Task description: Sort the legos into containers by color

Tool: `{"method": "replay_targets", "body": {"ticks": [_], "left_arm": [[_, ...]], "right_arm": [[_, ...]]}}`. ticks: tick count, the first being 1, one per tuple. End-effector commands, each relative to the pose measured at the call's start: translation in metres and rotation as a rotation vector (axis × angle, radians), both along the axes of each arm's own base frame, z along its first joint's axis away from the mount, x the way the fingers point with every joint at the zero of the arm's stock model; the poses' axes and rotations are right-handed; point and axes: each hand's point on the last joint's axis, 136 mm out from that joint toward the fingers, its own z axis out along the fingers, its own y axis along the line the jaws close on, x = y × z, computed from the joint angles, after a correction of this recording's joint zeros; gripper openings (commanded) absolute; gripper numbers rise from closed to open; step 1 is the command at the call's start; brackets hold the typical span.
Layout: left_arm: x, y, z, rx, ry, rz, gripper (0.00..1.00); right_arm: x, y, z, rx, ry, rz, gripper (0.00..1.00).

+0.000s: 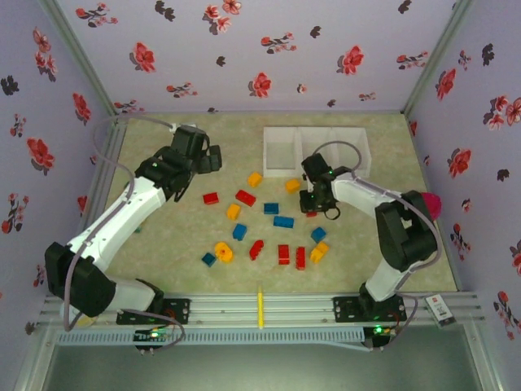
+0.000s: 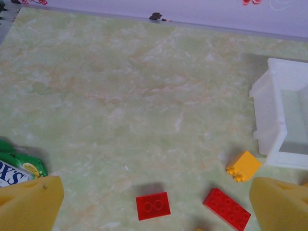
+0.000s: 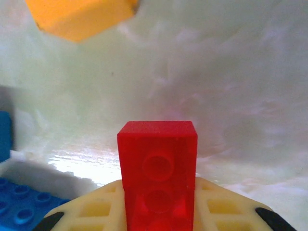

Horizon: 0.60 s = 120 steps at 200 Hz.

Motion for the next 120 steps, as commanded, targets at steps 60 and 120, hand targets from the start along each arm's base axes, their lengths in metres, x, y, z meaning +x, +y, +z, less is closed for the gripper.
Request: {"method": "replay_targets", "body": {"ticks": [60, 120], "left_arm": [[-0.006, -0.004, -0.004, 0.041, 0.033, -0.013, 1.0], [-0.018, -0.007, -0.018, 0.053, 0.083, -0.019, 1.0]], "right_arm": [[0.091, -0.1, 0.12, -0.081, -0.304, -0.211, 0.23], [0.164, -0.137, 0.09, -0.113, -0.284, -0.283, 0.23]]}}
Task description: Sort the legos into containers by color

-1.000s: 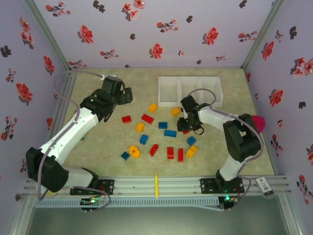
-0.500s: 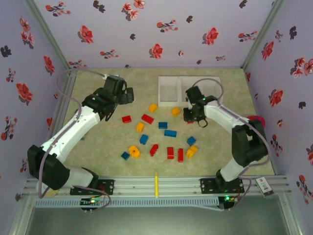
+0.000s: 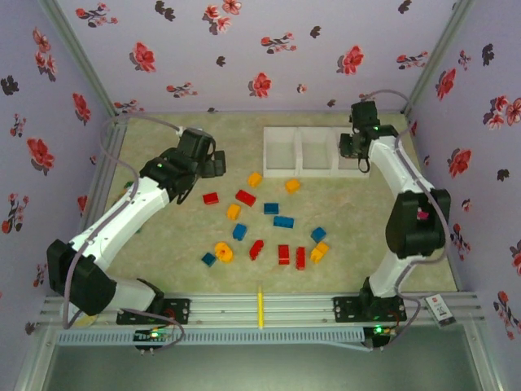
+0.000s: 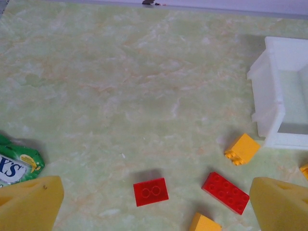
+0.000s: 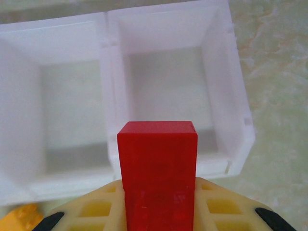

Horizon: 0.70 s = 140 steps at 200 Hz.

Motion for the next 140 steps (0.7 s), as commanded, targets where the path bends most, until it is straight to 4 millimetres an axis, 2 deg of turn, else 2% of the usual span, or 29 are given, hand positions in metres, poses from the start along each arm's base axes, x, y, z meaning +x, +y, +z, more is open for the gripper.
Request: {"method": "replay_targets", "body": {"ticks": [1, 33, 77, 140], "left_arm": [[-0.008, 0.004, -0.009, 0.026, 0.039, 0.016, 1.0], [-0.013, 0.005, -0.008, 0.02, 0.036, 0.014, 1.0], [-0.012, 0.005, -0.006, 0.026, 0.036, 0.01, 1.0], [-0.011, 0.004, -0.008, 0.037, 0.047, 0.007, 1.0]], "right_arm": [[0.02, -0.014, -0.019, -0.03, 0.033, -0.008, 0.23], [0.039, -0.025, -0.045, -0.017, 0.074, -0.031, 0.24], [0.046, -0.031, -0.07, 0.039, 0.114, -0.055, 0.26], [0.052, -0.03, -0.078, 0.06, 0.126, -0.065, 0.38]]}}
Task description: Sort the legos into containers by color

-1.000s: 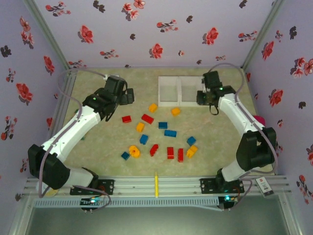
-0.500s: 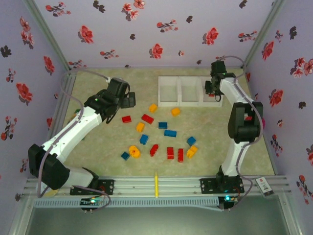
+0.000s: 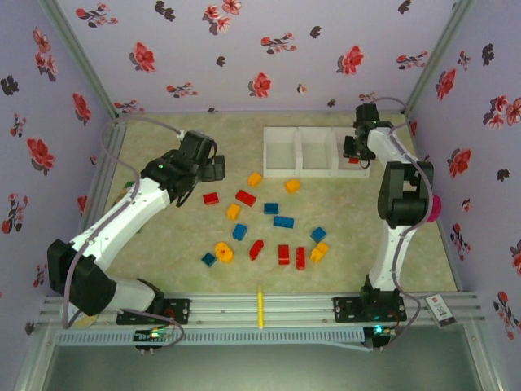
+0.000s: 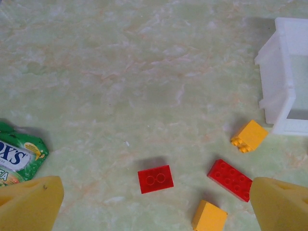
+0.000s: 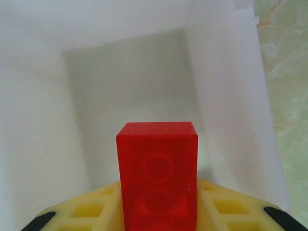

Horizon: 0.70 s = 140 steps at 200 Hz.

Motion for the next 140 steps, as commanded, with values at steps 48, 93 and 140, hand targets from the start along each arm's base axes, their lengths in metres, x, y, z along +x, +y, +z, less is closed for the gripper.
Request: {"method": "replay_targets", "body": {"ticks": [48, 93, 140], "left_arm": [[-0.002, 0.001, 0.002, 0.018, 0.007, 0.005, 1.0], [-0.003, -0.001, 0.002, 0.024, 0.008, -0.007, 1.0], [-0.012, -0.008, -0.017, 0.015, 0.049, 0.002, 1.0]], "right_arm": [[0.012, -0.001, 0.009, 0.021, -0.026, -0.015, 0.46], [0.001, 0.006, 0.039, 0.049, -0.07, -0.003, 0.41], [-0.055, 0.054, 0.079, 0.046, -0.149, 0.102, 0.41]]}}
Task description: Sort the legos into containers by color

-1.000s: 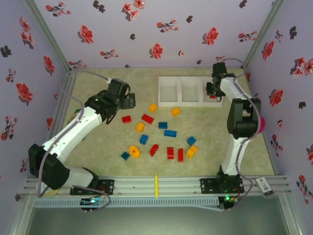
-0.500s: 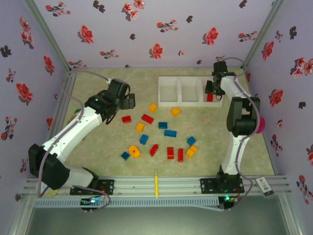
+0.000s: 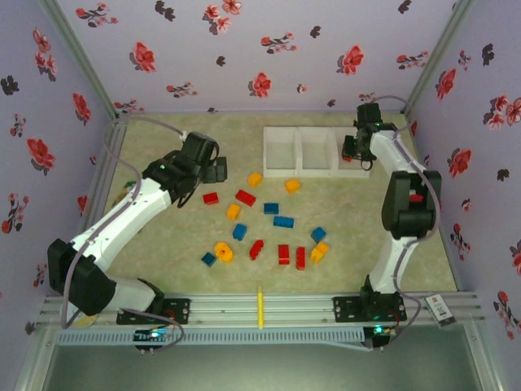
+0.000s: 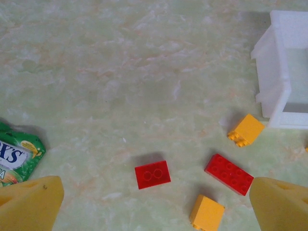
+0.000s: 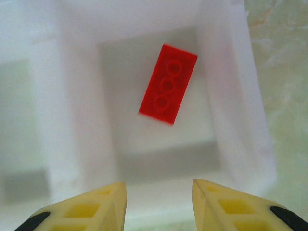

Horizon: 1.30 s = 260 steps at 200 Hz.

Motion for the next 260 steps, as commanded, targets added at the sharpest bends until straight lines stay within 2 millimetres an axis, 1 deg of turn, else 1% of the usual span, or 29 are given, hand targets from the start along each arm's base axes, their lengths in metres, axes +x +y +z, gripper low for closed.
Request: {"method": "replay_targets", "body": {"ticks": [1, 12, 20, 23, 45, 60, 75, 91, 105, 112, 140, 169, 190, 225, 260], "left_arm": [[-0.008, -0.002, -0.016, 0.01, 0.04, 0.022, 1.0], [-0.012, -0.004, -0.024, 0.004, 0.059, 0.027, 1.0], [-0.018, -0.006, -0.032, 0.0, 0.08, 0.035, 1.0], [-0.02, -0.008, -0.034, -0.004, 0.088, 0.036, 1.0], [-0.04, -0.02, -0.059, -0.01, 0.154, 0.011, 1.0], [-0.054, -0.027, -0.073, -0.001, 0.202, 0.001, 0.98], [-0.068, -0.034, -0.088, -0.004, 0.254, -0.011, 0.95], [-0.083, -0.048, -0.105, -0.008, 0.312, -0.061, 0.94], [-0.097, -0.064, -0.118, -0.003, 0.364, -0.142, 0.93], [-0.103, -0.071, -0.124, 0.0, 0.392, -0.19, 0.9], [-0.114, -0.077, -0.139, 0.026, 0.457, -0.25, 0.86], [-0.118, -0.088, -0.145, 0.01, 0.483, -0.314, 0.83], [-0.12, -0.09, -0.154, 0.037, 0.518, -0.328, 0.8], [-0.118, -0.094, -0.171, 0.058, 0.544, -0.336, 0.69], [-0.112, -0.101, -0.176, 0.053, 0.531, -0.348, 0.68]], "right_arm": [[-0.026, 0.035, 0.04, 0.015, -0.092, 0.068, 0.41], [-0.041, 0.051, 0.044, 0.019, -0.105, 0.102, 0.41], [-0.053, 0.063, 0.042, 0.027, -0.101, 0.126, 0.41], [-0.057, 0.067, 0.044, 0.031, -0.106, 0.132, 0.41], [-0.082, 0.091, 0.04, 0.079, -0.11, 0.167, 0.41], [-0.094, 0.106, 0.038, 0.118, -0.116, 0.193, 0.41], [-0.1, 0.116, 0.032, 0.151, -0.11, 0.201, 0.41], [-0.103, 0.117, 0.023, 0.155, -0.093, 0.19, 0.41], [-0.102, 0.117, 0.018, 0.162, -0.094, 0.179, 0.41], [-0.103, 0.118, 0.016, 0.167, -0.091, 0.177, 0.41], [-0.102, 0.119, 0.016, 0.17, -0.088, 0.18, 0.41], [-0.104, 0.116, 0.018, 0.153, -0.089, 0.182, 0.41], [-0.106, 0.115, 0.017, 0.15, -0.086, 0.18, 0.41], [-0.108, 0.114, 0.014, 0.145, -0.079, 0.178, 0.4], [-0.108, 0.114, 0.012, 0.143, -0.072, 0.181, 0.4]]}}
